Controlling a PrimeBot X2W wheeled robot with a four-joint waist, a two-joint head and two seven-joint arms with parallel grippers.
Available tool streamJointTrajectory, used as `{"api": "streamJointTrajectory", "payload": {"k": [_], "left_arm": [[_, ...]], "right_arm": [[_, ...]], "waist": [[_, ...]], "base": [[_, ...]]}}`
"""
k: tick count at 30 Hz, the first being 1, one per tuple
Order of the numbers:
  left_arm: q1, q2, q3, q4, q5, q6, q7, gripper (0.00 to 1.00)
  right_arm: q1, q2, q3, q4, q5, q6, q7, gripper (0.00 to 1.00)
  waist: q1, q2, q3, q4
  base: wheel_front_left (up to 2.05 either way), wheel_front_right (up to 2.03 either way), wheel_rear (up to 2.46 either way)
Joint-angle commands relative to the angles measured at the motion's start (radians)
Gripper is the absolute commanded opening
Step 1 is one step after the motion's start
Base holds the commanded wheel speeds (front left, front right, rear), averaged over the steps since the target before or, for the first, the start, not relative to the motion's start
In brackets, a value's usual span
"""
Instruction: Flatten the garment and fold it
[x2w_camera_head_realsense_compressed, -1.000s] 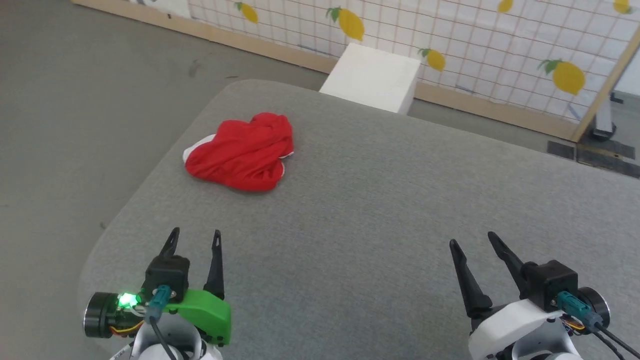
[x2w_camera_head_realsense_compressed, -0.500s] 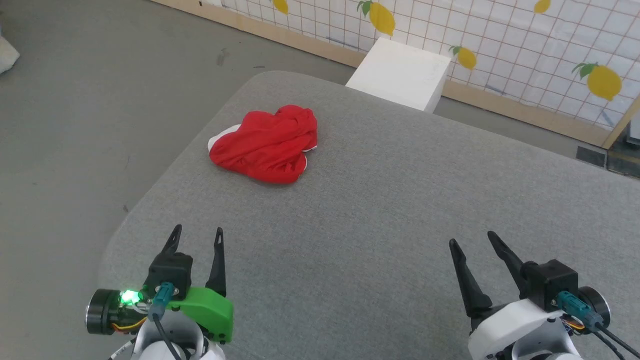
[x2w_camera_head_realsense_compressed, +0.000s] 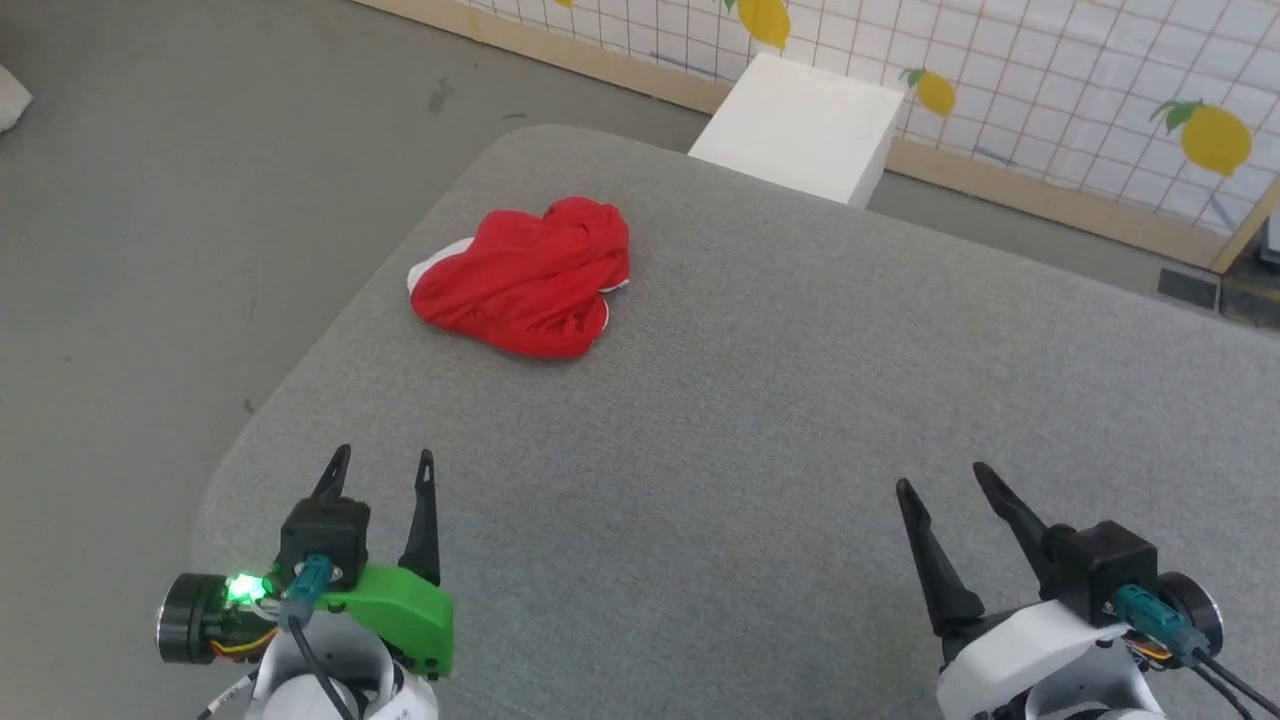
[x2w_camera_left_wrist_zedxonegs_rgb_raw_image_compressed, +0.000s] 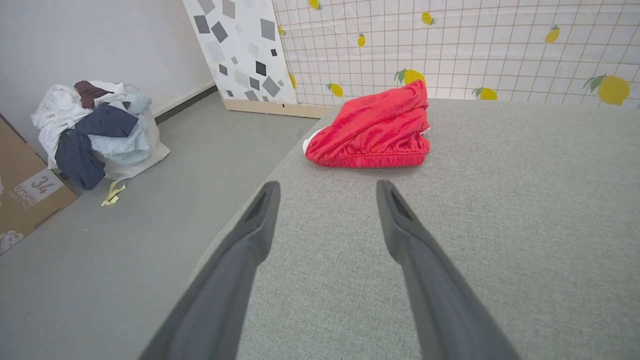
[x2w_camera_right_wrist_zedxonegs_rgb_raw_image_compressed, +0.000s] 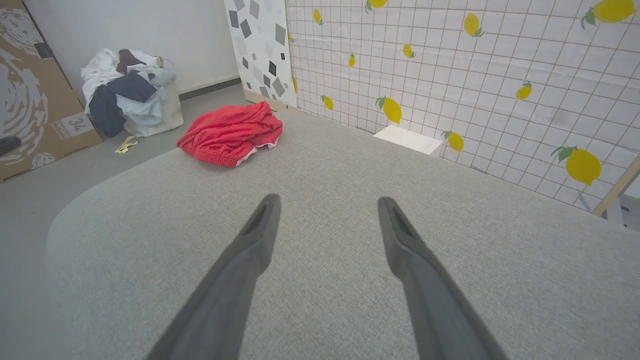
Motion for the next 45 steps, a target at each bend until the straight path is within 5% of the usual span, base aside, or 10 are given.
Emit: {"api": "streamJointTrajectory", "payload": {"k": [1,8,18,30,40,41,42,45], "left_arm": [[-0.032,0.009,0.003,-0.007,-0.014,-0.006,0.011,1.0],[-0.157,0.056,0.017,0.0,-0.059,-0.071,0.102,1.0],[-0.535,0.214,0.023,0.129,-0.191,-0.212,0.294,1.0],[-0.853,0.497,-0.214,0.321,-0.58,-0.223,0.646,1.0],[-0.906,0.528,-0.194,0.467,-0.752,-0.222,0.806,1.0],[-0.903,0.528,-0.193,0.473,-0.761,-0.222,0.816,0.86],[-0.9,0.527,-0.193,0.478,-0.771,-0.222,0.826,0.0],[-0.89,0.531,-0.197,0.477,-0.78,-0.222,0.829,0.0]], "right_arm": [[-0.007,-0.008,-0.003,-0.012,-0.004,-0.002,0.005,1.0],[-0.03,-0.047,-0.016,-0.075,-0.027,-0.002,0.031,1.0],[-0.09,-0.107,-0.055,-0.169,-0.055,-0.002,0.051,1.0],[-0.148,-0.12,-0.077,-0.207,-0.076,-0.002,0.028,1.0],[-0.157,-0.106,-0.079,-0.197,-0.092,-0.002,0.004,1.0],[-0.158,-0.105,-0.08,-0.196,-0.093,-0.002,0.003,1.0],[-0.158,-0.103,-0.081,-0.194,-0.094,-0.002,0.001,1.0],[-0.156,-0.099,-0.085,-0.189,-0.098,-0.002,-0.002,1.0]], "waist": [[0.0,0.0,0.034,-0.023],[0.0,0.0,0.17,-0.075],[0.0,0.0,0.391,-0.165],[0.0,0.0,0.547,-0.263],[0.0,0.0,0.587,-0.299],[0.0,0.0,0.587,-0.3],[0.0,0.0,0.587,-0.301],[0.0,0.0,0.579,-0.297]], "base": [[0.0,0.0,0.0],[0.0,0.0,0.0],[0.0,0.0,0.0],[0.0,0.0,0.0],[0.0,0.0,0.0],[0.0,0.0,0.0],[0.0,0.0,0.0],[0.0,0.0,0.0]]}}
